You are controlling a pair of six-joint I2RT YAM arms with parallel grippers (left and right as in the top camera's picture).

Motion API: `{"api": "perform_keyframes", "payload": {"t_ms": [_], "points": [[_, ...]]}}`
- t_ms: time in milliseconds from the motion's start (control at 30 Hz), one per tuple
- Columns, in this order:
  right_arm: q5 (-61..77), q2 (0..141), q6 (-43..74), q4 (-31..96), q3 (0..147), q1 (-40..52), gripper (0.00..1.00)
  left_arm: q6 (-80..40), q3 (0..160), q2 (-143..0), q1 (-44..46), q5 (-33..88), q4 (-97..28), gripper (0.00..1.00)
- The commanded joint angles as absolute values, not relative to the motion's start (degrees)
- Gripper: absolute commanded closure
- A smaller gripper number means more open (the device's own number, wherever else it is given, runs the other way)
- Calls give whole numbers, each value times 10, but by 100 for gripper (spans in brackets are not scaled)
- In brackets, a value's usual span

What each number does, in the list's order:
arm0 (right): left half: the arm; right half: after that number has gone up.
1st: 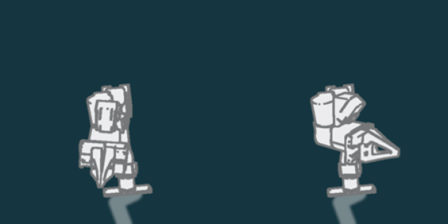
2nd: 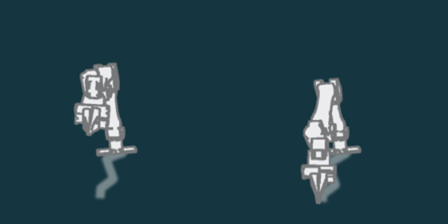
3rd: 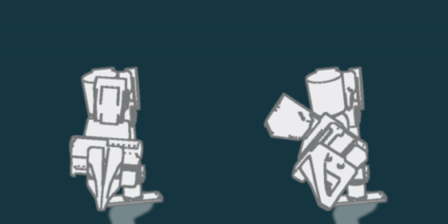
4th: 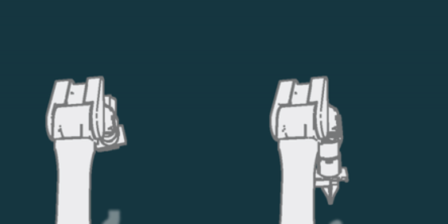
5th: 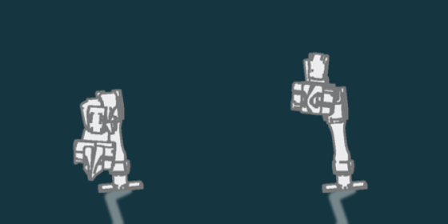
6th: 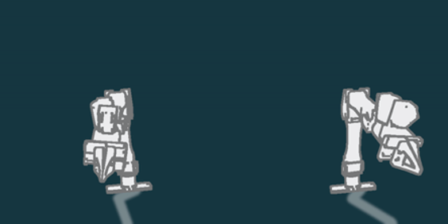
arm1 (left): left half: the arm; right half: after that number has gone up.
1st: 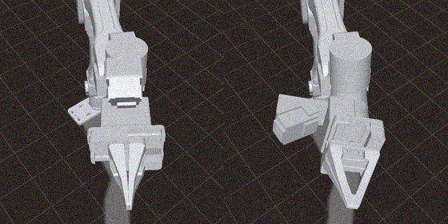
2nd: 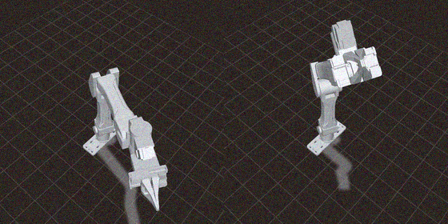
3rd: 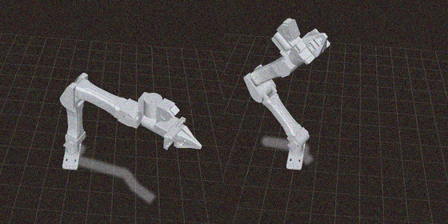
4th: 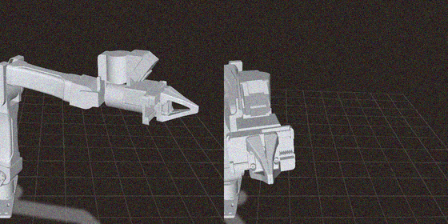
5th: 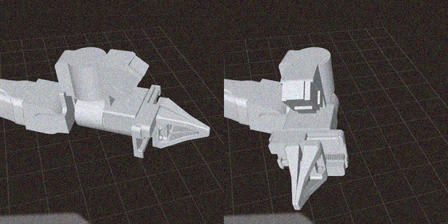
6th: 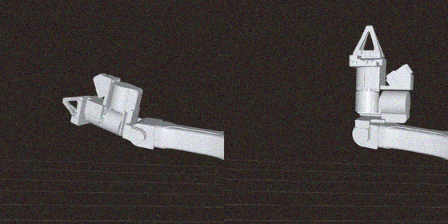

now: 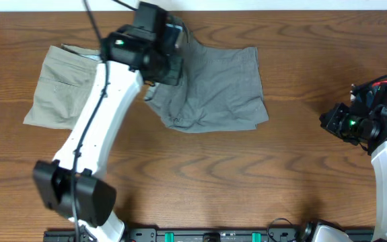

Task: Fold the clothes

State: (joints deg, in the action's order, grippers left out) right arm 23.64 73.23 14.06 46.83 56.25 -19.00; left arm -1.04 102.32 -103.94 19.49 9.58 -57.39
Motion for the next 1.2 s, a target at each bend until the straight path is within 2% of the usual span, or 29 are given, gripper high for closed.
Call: {"api": "perform_keyframes", "payload": {"t_ms": [0, 267, 567, 900, 1167], "points": [[245, 730, 147, 474, 571, -177, 99, -121, 1034, -1082, 211, 70, -538, 94], [241, 730, 147, 478, 571, -154, 99, -248, 1034, -1165, 261, 68, -457, 94], [238, 731, 145, 480, 571, -140, 99, -251, 1040, -1200, 311, 72, -462, 94], [238, 731, 145, 487, 571, -134, 99, -190, 1209, -1200, 323, 48, -625, 94], [238, 731, 145, 489, 571, -134, 99, -182, 1240, -1201, 350, 49, -651, 94]]}}
